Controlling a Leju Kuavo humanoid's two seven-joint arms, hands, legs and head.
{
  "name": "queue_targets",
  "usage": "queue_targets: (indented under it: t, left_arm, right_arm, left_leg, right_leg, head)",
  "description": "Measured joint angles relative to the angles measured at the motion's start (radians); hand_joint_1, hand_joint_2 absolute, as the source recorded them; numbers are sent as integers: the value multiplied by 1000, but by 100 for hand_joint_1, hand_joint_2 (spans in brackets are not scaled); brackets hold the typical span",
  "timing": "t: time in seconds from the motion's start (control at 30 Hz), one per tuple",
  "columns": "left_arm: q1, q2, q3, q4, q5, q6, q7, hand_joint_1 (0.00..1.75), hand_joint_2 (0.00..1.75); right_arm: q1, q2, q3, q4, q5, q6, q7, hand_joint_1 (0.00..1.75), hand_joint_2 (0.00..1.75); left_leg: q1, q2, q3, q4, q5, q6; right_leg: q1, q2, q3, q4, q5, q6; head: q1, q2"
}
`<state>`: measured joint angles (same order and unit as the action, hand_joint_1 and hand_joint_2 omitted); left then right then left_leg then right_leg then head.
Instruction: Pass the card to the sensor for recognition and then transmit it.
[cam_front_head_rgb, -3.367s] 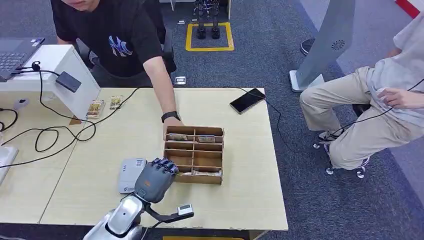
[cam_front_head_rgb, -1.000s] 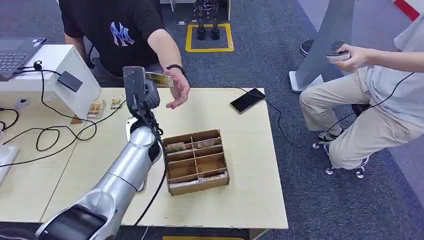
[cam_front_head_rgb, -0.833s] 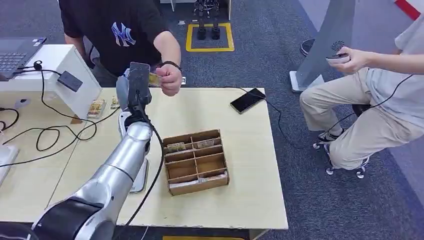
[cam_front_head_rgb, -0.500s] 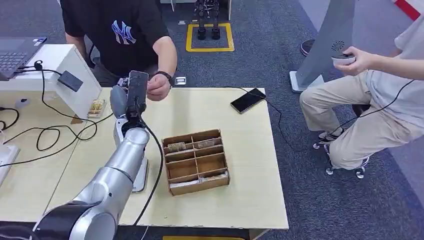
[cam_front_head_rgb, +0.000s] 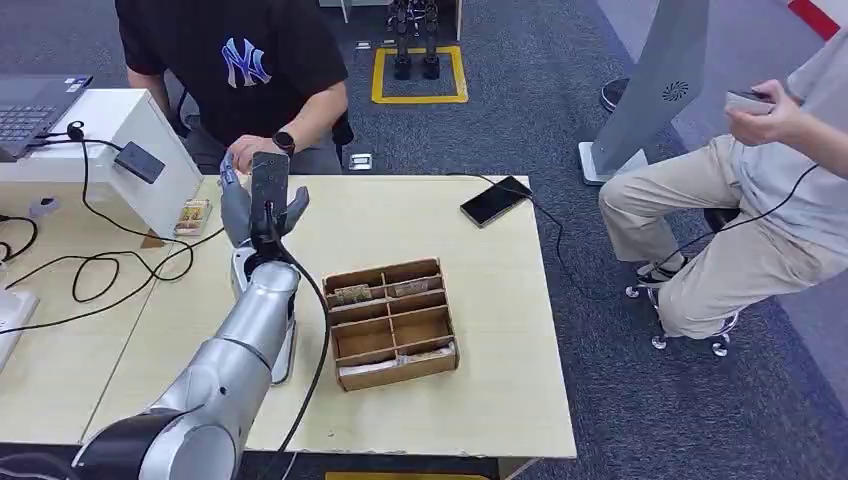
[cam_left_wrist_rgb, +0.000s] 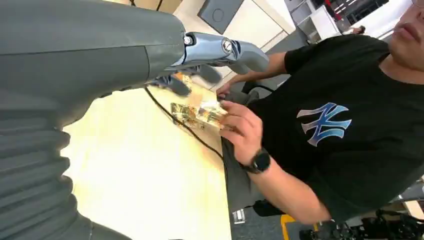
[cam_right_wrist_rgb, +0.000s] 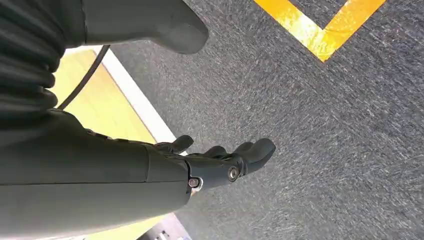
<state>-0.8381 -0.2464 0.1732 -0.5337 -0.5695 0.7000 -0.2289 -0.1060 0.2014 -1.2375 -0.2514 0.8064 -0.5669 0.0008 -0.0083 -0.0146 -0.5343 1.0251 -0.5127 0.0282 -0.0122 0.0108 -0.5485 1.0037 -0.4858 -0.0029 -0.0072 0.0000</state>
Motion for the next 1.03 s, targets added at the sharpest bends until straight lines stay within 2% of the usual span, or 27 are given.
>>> queue_targets:
  t: [0.1,0.13,0.33,0.5,0.53,0.73,0.77,0.9,1.03]
  left_arm:
    - [1,-4,8,0,37,0,-38,0,175]
    - [2,-6,8,0,49,-3,-50,0,0]
    - [30,-13,7,-11,185,-54,-99,0,0]
    - [94,-17,-29,-102,290,-86,-132,0,0]
    - [120,-16,-49,-138,312,-87,-132,0,175]
    - [282,11,-231,-455,432,-49,-166,0,175]
    - [309,18,-266,-514,445,-41,-169,0,0]
    - [396,38,-342,-675,474,-21,-206,0,0]
    - [443,49,-374,-769,497,-18,-228,0,0]
  right_arm:
    - [0,0,0,0,-1,-1,0,0,175]
    - [0,0,0,0,-1,-1,0,0,175]
    - [1,0,0,0,-13,-4,-2,0,175]
    - [1,0,0,0,-21,-6,-3,0,175]
    - [2,0,0,0,-22,-6,-4,0,175]
    - [7,0,0,0,-27,-7,-7,0,175]
    - [8,0,0,0,-27,-8,-3,0,175]
    - [10,0,0,0,-25,-11,0,0,175]
    - [10,0,0,0,-24,-14,0,0,175]
  left_leg:
    - [0,0,0,0,0,0]
    - [0,0,0,0,0,0]
    - [0,0,0,0,0,0]
    - [0,1,0,0,0,0]
    - [0,1,0,0,0,0]
    - [0,0,-1,0,0,0]
    - [0,0,-1,0,0,0]
    - [0,0,-1,0,-1,0]
    - [0,0,-1,0,0,0]
  right_leg:
    - [0,0,0,0,0,0]
    - [0,0,0,0,0,0]
    - [0,0,0,0,0,0]
    - [0,0,0,0,0,0]
    - [0,1,0,0,0,0]
    - [0,0,0,0,0,0]
    - [0,0,0,0,-1,0]
    - [0,0,-1,0,-1,0]
    - [0,0,-1,0,0,0]
  head:
    - [0,0]
    - [0,0]
    - [0,0]
    - [0,0]
    - [0,0]
    - [0,0]
    - [0,0]
    - [0,0]
    - [0,0]
